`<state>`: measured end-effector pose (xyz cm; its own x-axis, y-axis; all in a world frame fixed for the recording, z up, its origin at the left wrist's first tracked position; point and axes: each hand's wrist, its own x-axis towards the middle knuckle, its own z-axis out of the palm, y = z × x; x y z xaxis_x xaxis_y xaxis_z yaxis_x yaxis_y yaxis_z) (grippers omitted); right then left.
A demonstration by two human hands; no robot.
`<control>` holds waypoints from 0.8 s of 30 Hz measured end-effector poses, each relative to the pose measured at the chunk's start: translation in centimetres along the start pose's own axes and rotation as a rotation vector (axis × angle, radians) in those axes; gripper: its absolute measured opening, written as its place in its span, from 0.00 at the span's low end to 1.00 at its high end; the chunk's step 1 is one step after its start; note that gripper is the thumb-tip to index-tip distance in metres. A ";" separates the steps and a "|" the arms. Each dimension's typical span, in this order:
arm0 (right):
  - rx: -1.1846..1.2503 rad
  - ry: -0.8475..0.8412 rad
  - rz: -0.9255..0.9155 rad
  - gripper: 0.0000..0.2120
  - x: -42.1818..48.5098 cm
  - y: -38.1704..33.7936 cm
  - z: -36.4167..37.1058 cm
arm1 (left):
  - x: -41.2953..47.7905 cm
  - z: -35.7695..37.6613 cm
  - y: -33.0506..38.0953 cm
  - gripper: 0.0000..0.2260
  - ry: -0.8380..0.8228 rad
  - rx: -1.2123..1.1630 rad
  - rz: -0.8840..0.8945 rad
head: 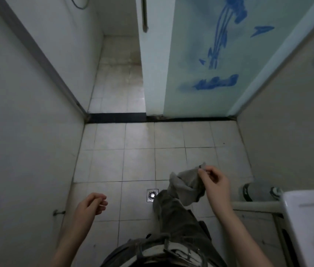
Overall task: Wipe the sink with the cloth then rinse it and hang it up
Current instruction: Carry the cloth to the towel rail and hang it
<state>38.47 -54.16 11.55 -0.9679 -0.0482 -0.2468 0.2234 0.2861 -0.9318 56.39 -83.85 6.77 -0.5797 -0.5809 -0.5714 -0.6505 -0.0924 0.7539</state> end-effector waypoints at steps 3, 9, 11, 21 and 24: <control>-0.010 -0.039 -0.007 0.04 5.4 -1.0 1.7 | 3.4 1.4 2.9 0.09 0.008 0.002 0.000; 0.018 -0.010 0.003 0.06 14.1 -5.4 2.5 | 11.2 6.4 14.7 0.09 -0.051 0.035 0.099; 0.037 0.016 0.027 0.07 16.6 -6.3 2.2 | 13.9 8.6 19.1 0.09 -0.100 0.044 0.152; 0.115 0.403 0.122 0.08 29.4 -7.2 0.1 | 30.4 20.8 35.2 0.10 -0.471 0.240 0.311; 0.181 0.553 0.132 0.08 32.4 -8.5 -0.8 | 35.5 23.4 40.0 0.10 -0.560 0.268 0.316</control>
<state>5.06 -57.41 11.71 -0.8364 0.4957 -0.2340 0.3154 0.0860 -0.9451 -1.68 -89.25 9.00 -0.8800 -0.0357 -0.4737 -0.4661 0.2570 0.8466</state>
